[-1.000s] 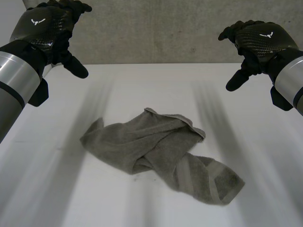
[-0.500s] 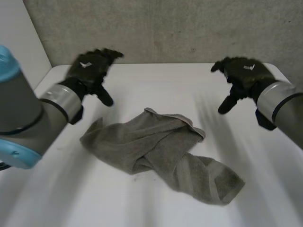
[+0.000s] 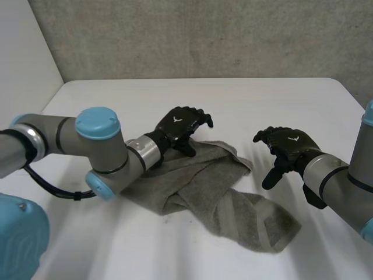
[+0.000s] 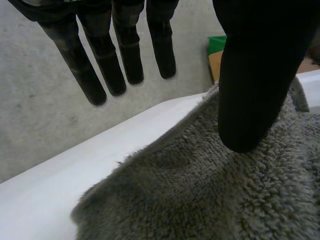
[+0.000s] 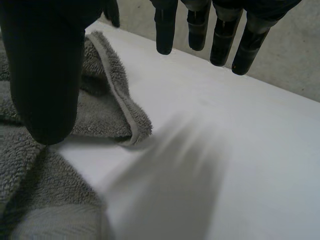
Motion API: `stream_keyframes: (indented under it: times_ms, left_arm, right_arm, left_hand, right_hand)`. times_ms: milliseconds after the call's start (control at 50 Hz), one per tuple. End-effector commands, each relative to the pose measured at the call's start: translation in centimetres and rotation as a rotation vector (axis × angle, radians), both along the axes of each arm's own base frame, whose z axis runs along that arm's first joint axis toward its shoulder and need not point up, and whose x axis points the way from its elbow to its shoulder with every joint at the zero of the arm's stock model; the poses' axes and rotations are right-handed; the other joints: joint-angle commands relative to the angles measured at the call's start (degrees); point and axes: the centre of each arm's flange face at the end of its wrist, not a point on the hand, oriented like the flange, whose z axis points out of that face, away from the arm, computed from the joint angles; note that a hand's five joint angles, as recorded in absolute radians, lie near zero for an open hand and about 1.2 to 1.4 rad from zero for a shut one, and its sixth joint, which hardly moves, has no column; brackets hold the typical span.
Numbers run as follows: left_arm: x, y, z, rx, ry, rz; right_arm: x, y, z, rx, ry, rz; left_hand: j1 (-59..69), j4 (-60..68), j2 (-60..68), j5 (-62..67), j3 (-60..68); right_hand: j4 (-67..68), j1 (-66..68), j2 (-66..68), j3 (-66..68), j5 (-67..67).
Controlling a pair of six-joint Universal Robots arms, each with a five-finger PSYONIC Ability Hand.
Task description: Fold the towel.
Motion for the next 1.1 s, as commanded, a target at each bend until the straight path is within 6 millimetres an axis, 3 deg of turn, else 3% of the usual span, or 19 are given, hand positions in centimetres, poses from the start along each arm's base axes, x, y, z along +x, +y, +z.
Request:
stream_keyframes:
  times_ms: [20,220,480,540,560,600,700,740,780,860,900,920,960,1100]
  left_arm:
    - [-1.5,-0.1,-0.8,-0.014,0.007,-0.037]
    - [-1.7,0.5,-1.2,-0.002,0.003,-0.072]
    - [-1.7,0.7,-2.0,0.013,-0.004,-0.088]
    - [-1.8,0.7,-2.3,0.015,-0.006,-0.094]
    - [-1.8,0.6,-2.2,0.011,-0.005,-0.090]
    - [-1.7,0.5,-2.1,-0.008,-0.009,-0.078]
    - [-1.1,-0.6,0.0,-0.184,-0.064,0.041]
    - [-0.1,-0.5,2.8,-0.308,-0.119,0.130]
    - [0.8,-0.2,3.9,-0.349,-0.150,0.158]
    - [1.9,1.4,6.1,-0.397,-0.180,0.160]
    - [3.0,3.4,8.0,-0.415,-0.187,0.162]
    - [3.1,3.4,8.0,-0.415,-0.187,0.162]
    - [4.2,5.4,9.4,-0.425,-0.191,0.164]
    - [6.1,8.6,11.1,-0.470,-0.224,0.174]
  right_arm:
    - [-0.1,0.4,-0.5,0.009,0.031,0.010]
    - [0.0,0.1,-0.5,-0.004,0.032,0.011]
    - [0.0,-0.2,-0.2,-0.019,0.030,0.010]
    - [0.0,-0.1,-0.3,-0.017,0.031,0.010]
    - [0.0,-0.1,-0.3,-0.015,0.031,0.010]
    - [0.0,-0.1,-0.4,-0.014,0.032,0.010]
    - [0.1,-0.4,-0.5,-0.012,0.020,0.005]
    - [0.2,-0.5,-0.4,-0.018,0.009,0.003]
    - [0.4,-0.7,-0.2,-0.030,-0.001,0.004]
    - [0.9,-1.4,-0.2,-0.039,-0.051,-0.002]
    - [1.5,-2.2,0.0,-0.016,-0.129,0.000]
    - [1.5,-2.2,0.0,-0.016,-0.129,0.000]
    - [2.4,-3.0,-0.2,0.023,-0.211,0.041]
    - [4.3,-4.1,-1.4,0.113,-0.316,0.158]
  left_hand:
    - [19.19,19.54,19.60,19.70,19.61]
    - [26.10,26.45,26.51,26.61,26.52]
    - [22.57,22.92,22.98,23.09,22.99]
    - [29.13,29.48,29.54,29.65,29.55]
    - [41.12,41.47,41.53,41.64,41.54]
    - [48.21,48.57,48.63,48.73,48.63]
    - [48.29,48.64,48.70,48.80,48.70]
    - [48.29,48.64,48.70,48.80,48.70]
    - [48.29,48.64,48.70,48.80,48.70]
    - [48.29,48.64,48.70,48.80,48.70]
    - [48.29,48.64,48.70,48.80,48.70]
    - [48.29,48.64,48.70,48.80,48.70]
    - [48.29,48.64,48.70,48.80,48.70]
    - [48.29,48.64,48.70,48.80,48.70]
  right_hand:
    - [-3.44,-4.14,-3.63,-2.30,-3.88]
    - [-3.44,-4.14,-3.63,-2.30,-3.88]
    - [-3.44,-4.14,-3.63,-2.30,-3.88]
    - [-3.44,-4.14,-3.63,-2.30,-3.88]
    - [-3.44,-4.14,-3.63,-2.30,-3.88]
    - [-3.44,-4.14,-3.63,-2.30,-3.88]
    - [-3.44,-4.14,-3.63,-2.30,-3.88]
    - [-3.44,-4.14,-3.63,-2.30,-3.88]
    - [-3.44,-4.14,-3.63,-2.30,-3.88]
    - [-3.44,-4.14,-3.63,-2.30,-3.88]
    - [-3.44,-4.14,-3.63,-2.30,-3.88]
    - [-3.44,-4.14,-3.63,-2.30,-3.88]
    - [-3.44,-4.14,-3.63,-2.30,-3.88]
    - [-3.44,-4.14,-3.63,-2.30,-3.88]
